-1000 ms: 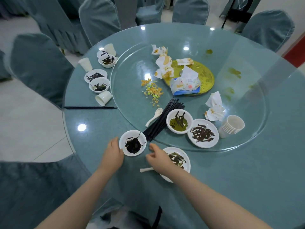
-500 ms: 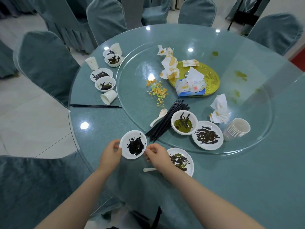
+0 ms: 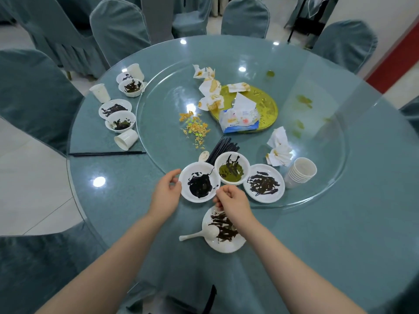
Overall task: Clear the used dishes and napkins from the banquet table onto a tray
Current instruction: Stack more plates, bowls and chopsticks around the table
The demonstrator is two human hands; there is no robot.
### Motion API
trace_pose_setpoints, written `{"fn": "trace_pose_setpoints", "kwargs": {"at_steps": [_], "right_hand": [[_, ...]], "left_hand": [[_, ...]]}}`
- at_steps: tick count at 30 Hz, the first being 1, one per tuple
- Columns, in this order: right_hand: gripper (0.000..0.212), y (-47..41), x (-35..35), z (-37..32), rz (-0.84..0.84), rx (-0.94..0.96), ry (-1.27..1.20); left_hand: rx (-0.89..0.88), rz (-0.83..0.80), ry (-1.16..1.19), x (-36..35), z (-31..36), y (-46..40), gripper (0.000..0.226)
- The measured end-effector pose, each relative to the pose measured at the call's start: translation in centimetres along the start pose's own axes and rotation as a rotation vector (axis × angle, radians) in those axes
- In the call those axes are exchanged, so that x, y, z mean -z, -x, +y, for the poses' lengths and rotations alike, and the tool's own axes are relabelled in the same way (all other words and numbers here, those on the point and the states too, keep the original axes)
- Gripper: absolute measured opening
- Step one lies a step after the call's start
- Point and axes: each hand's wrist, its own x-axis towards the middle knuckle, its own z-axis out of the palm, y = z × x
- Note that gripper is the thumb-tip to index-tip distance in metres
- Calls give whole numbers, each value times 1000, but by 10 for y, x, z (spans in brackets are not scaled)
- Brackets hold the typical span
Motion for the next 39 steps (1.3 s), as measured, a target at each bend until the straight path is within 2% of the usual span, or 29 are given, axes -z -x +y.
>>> {"fn": "trace_pose_setpoints", "kwargs": {"at_steps": [6,10,16,20,22,25,31,35,39], "right_hand": [[17,-28,44,-10,154,11,12],[27,-44,61,-12,234,-10,27],[33,-60,73,-9,241,-72,43],[35,-70,72,-1,207,-99,68],[31,-75,71,2,211,-106,85],[9,-79,71,1,250,-124,131],[44,-101,73,8,207,-99,217],[18,-102,74,6,185,-106,310],[20,-105,75,6,170,-102,386]], "left_hand": [[-86,-81,-137,-47,34,-20,37],[-150,-158,-210,-69,49,-31,37],[-150,-226,-326,-84,54,-36,37],[-165,-204,-402,-86,50,-33,35],[-172,-193,-450,-87,45,-34,40],[-135,-190,-449,-87,42,-36,45],[-86,-225,-355,-93,40,-35,40],[-72,-204,-373,-95,36,-36,31],[-83,-193,-456,-95,35,-37,28]]}}
